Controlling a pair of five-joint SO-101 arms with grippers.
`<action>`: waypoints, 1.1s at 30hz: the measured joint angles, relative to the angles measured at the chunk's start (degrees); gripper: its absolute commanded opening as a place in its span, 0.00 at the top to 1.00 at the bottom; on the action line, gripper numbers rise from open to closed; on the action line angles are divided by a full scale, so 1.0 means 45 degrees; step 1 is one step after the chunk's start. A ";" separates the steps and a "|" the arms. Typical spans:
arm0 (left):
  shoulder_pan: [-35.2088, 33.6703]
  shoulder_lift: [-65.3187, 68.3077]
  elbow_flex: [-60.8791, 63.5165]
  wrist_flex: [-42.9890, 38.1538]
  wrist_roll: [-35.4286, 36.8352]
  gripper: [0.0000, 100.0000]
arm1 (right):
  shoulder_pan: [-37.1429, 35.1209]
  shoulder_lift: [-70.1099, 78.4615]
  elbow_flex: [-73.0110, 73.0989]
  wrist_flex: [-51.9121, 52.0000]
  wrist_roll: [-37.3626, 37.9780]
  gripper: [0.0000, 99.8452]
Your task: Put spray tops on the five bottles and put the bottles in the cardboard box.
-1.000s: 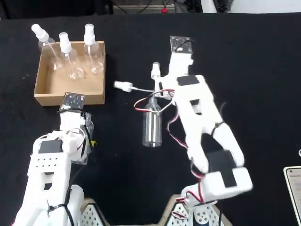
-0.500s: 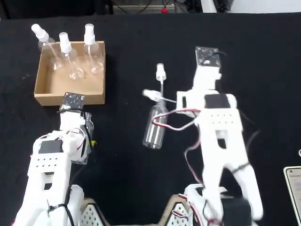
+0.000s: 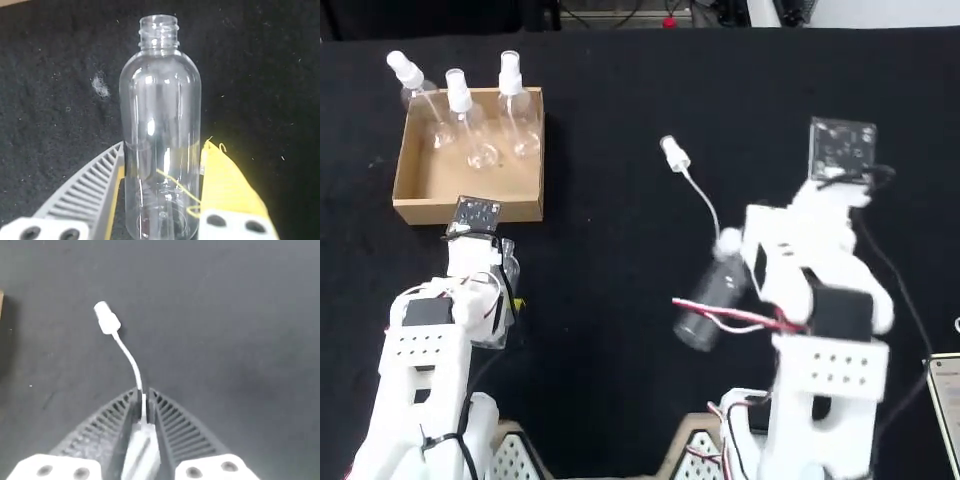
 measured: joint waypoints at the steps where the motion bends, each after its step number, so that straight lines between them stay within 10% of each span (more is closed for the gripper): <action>1: 0.0000 0.0000 0.0000 0.0000 0.0000 0.79 | 0.0059 -0.0293 0.0000 0.0000 0.0078 0.99; 13: 0.0000 0.0000 0.0000 0.0000 0.0000 0.79 | 0.0762 -0.1172 -0.0156 -0.1739 0.0254 0.99; 25: 0.0000 0.0000 0.0000 0.0000 0.0000 0.79 | 0.3731 -0.0430 0.1778 -0.2208 0.4552 0.81; 33: 0.0000 0.0000 0.0000 0.0000 0.0000 0.79 | 0.4063 0.3067 0.2051 -0.0195 0.5919 0.89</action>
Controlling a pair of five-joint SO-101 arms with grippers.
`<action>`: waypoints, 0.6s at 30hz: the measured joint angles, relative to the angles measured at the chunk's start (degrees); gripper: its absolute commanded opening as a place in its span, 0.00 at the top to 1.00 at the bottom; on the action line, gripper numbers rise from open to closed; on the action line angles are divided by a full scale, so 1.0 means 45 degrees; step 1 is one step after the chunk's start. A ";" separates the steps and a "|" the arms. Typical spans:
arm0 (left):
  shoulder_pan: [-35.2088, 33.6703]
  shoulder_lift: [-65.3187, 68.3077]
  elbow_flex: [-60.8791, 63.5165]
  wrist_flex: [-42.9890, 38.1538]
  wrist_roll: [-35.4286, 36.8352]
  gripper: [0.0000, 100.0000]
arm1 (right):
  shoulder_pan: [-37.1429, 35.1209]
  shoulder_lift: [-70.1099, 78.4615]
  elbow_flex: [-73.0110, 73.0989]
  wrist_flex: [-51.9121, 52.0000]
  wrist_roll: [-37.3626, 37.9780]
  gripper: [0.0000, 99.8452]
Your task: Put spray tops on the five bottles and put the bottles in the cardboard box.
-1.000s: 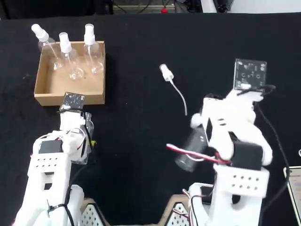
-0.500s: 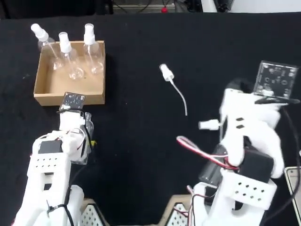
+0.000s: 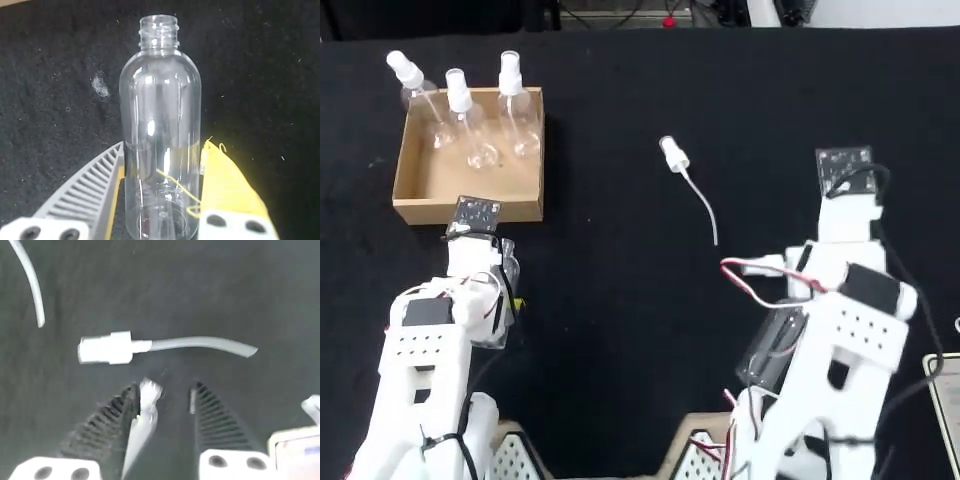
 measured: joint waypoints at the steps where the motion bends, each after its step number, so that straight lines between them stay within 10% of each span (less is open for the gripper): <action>1: 0.0000 0.0000 0.0000 0.0000 0.0000 0.79 | 0.0176 0.0391 0.0000 0.0430 0.0000 0.90; 18: 0.0000 0.0000 0.0000 0.0000 0.0000 0.79 | 0.1211 0.4142 -0.0020 0.2344 0.1426 0.84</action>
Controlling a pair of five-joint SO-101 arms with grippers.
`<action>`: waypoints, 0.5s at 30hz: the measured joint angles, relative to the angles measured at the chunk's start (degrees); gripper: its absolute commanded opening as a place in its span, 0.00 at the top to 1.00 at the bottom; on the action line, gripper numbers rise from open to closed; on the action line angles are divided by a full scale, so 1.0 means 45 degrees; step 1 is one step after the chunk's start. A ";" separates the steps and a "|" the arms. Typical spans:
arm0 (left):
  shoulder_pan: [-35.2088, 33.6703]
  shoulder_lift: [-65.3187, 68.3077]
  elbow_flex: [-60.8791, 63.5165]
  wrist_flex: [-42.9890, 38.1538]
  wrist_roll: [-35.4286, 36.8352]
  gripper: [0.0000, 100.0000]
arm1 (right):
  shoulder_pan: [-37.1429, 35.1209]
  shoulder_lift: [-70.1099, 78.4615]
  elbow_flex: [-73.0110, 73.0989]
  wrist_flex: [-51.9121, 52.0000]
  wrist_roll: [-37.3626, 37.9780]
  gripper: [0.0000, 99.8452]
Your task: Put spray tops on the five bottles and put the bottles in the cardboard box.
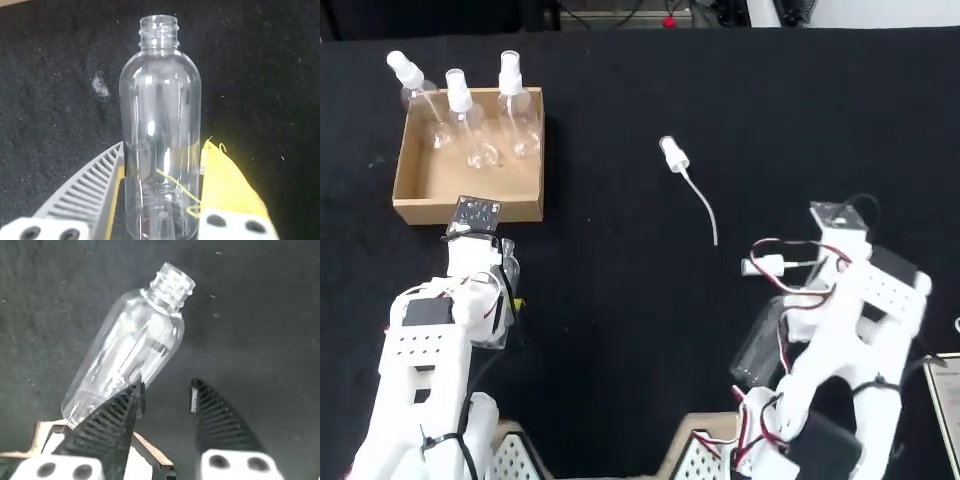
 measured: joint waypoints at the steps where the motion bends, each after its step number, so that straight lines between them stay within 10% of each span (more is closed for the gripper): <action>1: 0.0000 0.0000 0.0000 0.0000 0.0000 0.79 | -0.0313 0.0117 0.0000 0.0000 0.0000 0.84; 15: 0.0000 0.0000 0.0000 0.0000 0.0000 0.79 | -0.4024 0.0293 0.0645 -0.2071 -0.2208 0.84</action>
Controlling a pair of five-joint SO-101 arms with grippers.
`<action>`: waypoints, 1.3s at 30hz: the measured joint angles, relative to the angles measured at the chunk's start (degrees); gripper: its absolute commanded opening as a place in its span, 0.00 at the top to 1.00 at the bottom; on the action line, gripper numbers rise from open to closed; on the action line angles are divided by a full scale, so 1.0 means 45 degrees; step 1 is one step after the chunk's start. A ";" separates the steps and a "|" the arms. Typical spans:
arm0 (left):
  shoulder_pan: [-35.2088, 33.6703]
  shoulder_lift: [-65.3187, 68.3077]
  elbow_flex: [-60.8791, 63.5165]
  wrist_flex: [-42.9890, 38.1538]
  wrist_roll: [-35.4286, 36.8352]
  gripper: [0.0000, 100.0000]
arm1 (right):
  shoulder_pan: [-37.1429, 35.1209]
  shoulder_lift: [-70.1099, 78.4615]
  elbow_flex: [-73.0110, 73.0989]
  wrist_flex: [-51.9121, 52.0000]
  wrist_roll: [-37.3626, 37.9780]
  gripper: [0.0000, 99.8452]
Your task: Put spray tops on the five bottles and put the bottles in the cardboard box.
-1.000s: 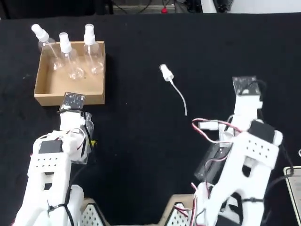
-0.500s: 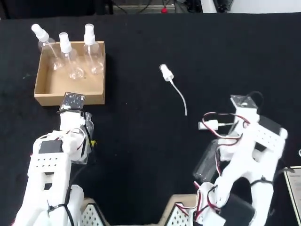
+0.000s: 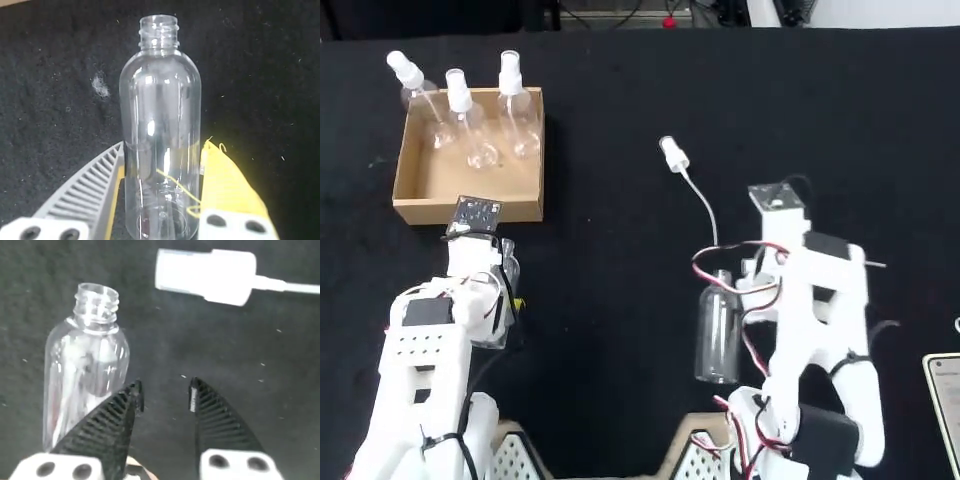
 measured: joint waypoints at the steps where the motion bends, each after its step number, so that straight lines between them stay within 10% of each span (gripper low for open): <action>1: 0.0000 0.0000 0.0000 0.0000 0.0000 0.79 | -0.0391 -0.0098 0.0000 0.0000 -0.0215 0.84; 18: 0.0000 0.0000 0.0000 0.0000 0.0000 0.79 | -0.2559 -0.2559 -0.3673 0.1895 -0.2247 0.85; 31: 0.0000 0.0000 0.0000 0.0000 0.0000 0.79 | -0.3731 -0.0371 0.0313 -0.8557 -0.2266 0.85; 39: 0.0000 0.0000 0.0000 0.0000 0.0000 0.79 | -0.3731 0.2891 -0.0762 -0.9807 -0.2266 0.85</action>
